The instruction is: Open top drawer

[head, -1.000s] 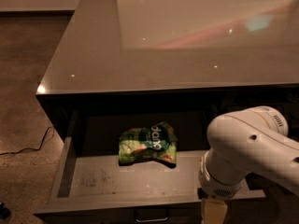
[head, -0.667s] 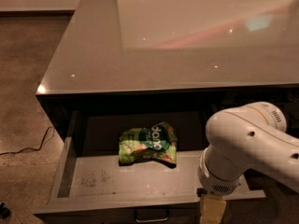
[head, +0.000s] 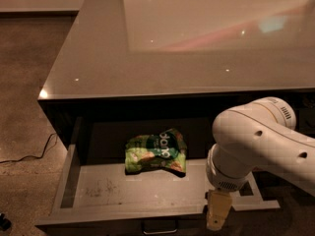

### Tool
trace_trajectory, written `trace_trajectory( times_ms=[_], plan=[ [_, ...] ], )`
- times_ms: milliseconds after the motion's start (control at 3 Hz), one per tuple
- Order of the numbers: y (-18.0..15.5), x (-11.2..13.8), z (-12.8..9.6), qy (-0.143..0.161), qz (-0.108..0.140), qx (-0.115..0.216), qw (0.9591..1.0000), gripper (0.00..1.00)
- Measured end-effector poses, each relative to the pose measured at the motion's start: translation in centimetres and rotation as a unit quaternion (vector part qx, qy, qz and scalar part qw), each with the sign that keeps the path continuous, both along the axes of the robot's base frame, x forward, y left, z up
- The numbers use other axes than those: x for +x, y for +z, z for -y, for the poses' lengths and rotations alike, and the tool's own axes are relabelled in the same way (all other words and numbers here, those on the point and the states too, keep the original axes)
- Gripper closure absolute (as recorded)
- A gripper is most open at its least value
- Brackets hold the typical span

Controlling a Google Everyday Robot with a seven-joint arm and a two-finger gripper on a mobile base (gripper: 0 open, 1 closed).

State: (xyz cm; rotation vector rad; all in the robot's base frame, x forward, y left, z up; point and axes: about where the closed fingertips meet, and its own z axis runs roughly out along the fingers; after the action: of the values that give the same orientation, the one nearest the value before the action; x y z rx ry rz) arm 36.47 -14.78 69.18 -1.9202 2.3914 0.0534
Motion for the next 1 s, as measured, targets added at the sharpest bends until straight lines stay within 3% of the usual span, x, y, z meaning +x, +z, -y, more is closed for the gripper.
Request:
trace_trajectory(
  times_ms=[333,1000],
  plan=[
    [0.6,1.6,-0.3,-0.007,0.033,0.0,0.9994,0.0],
    [0.2,3.7,-0.9,-0.014,0.06,-0.003,0.9981,0.42]
  ],
)
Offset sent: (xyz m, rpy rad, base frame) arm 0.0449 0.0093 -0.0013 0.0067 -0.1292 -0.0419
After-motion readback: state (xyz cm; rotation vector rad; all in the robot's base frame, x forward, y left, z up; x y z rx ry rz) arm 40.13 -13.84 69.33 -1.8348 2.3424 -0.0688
